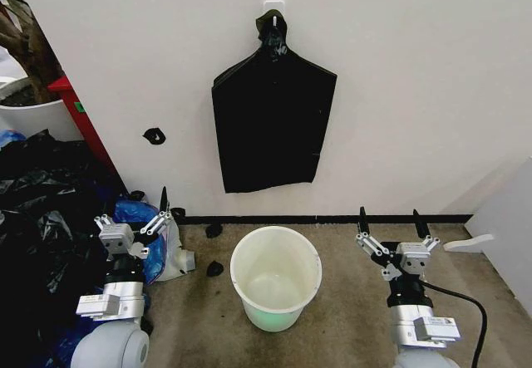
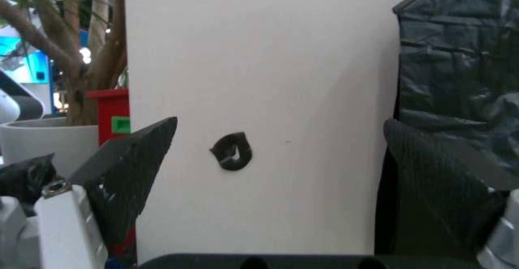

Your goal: Place the garbage bag over the trash bin.

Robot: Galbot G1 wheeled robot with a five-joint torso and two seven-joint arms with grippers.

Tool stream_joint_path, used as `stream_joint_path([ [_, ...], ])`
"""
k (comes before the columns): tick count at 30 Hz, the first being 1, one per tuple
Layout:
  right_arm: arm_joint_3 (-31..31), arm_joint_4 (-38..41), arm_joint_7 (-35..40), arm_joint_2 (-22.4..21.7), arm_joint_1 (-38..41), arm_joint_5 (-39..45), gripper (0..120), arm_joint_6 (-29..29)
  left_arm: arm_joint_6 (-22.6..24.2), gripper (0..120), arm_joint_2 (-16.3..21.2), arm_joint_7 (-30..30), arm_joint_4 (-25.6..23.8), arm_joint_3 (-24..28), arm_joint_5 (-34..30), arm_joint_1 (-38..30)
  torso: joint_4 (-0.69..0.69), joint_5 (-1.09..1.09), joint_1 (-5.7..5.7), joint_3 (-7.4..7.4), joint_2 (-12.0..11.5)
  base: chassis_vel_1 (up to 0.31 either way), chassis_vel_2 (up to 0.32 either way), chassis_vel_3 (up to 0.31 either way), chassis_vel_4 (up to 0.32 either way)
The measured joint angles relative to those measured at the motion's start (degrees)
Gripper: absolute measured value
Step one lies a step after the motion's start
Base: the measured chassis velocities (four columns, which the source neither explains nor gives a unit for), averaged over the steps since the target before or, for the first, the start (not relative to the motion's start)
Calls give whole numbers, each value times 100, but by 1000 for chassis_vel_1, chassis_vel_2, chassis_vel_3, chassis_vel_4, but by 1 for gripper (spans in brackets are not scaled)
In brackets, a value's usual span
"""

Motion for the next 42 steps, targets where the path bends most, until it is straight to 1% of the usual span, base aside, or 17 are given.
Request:
stream_joint_path([
  [11, 32, -70, 117, -141, 108, 118, 100, -27, 20, 100, -98, -56, -53, -25, 3, 65, 0, 0, 0, 0, 0, 0, 0, 0, 0],
  [12, 32, -63, 104, -136, 111, 118, 99, -19, 14, 98, -104, -46, -47, -23, 7, 66, 0, 0, 0, 0, 0, 0, 0, 0, 0],
  [14, 22, -53, 80, -125, 110, 99, 89, -12, 3, 90, -117, -52, -34, -8, 23, 71, 0, 0, 0, 0, 0, 0, 0, 0, 0],
  [17, 16, -56, 74, -128, 110, 92, 84, -12, 3, 90, -116, -62, -26, -5, 25, 74, 0, 0, 0, 0, 0, 0, 0, 0, 0],
  [18, 16, -80, 58, -144, 131, 98, 89, -12, 2, 95, -115, -65, -14, -6, 33, 74, 0, 0, 0, 0, 0, 0, 0, 0, 0],
  [19, 16, -84, 55, -147, 137, 100, 90, -12, 2, 97, -115, -66, -13, -5, 35, 74, 0, 0, 0, 0, 0, 0, 0, 0, 0],
  [21, 13, -139, 36, -208, 246, 143, 98, -20, 1, 100, -123, -70, -7, -12, 47, 73, 0, 0, 0, 0, 0, 0, 0, 0, 0],
  [26, -39, -273, 20, -406, 501, 308, 100, -143, 0, 100, -117, -70, 6, -27, 76, 73, -1, 0, 0, 0, 0, 0, 0, 0, 0],
  [28, -102, -370, -75, -558, 715, 618, 100, -236, 0, 100, -115, -71, 20, -30, 80, 72, 0, 0, 0, 0, 0, 0, 0, 0, 0],
  [31, -296, -719, -600, -838, 1308, 1924, 100, -205, 3, 100, -109, -74, 92, 2, 90, 22, 3, 1, 0, 0, 0, 0, 0, 0, 0],
  [32, -296, -719, -600, -838, 1308, 1924, 100, -205, 3, 100, -109, -74, 92, 2, 90, 22, 3, 1, 0, 0, 0, 0, 0, 0, 0],
  [33, -395, -863, -775, -895, 1541, 2411, 100, -134, 5, 100, -97, -71, 135, 19, 108, -11, -3, 0, 0, 0, 0, 0, 0, 0, 0],
  [35, -674, -1208, -1089, -977, 2221, 3361, 100, 27, 5, 100, -83, -66, 237, 16, 153, -26, -2, 2, 0, 1, 0, 0, 0, 0, 0],
  [36, -720, -1255, -1120, -985, 2322, 3478, 100, 47, 5, 100, -81, -66, 256, 12, 157, -31, -1, 1, 0, 0, 0, 0, 0, 0, 0],
  [39, -1201, -1689, -1308, -1023, 3447, 4707, 100, 173, 5, 100, -81, -71, 390, -50, 168, -72, 3, 0, 1, 1, 0, 0, 0, 0, 0],
  [40, -1201, -1689, -1308, -1023, 3447, 4707, 100, 173, 5, 100, -81, -71, 390, -50, 168, -72, 3, 0, 1, 1, 0, 0, 0, 0, 0],
  [42, -1431, -1874, -1306, -1000, 3925, 5350, 100, 176, 5, 100, -91, -80, 452, -72, 178, -100, 2, 0, 1, 2, 0, 0, 0, 0, 0],
])
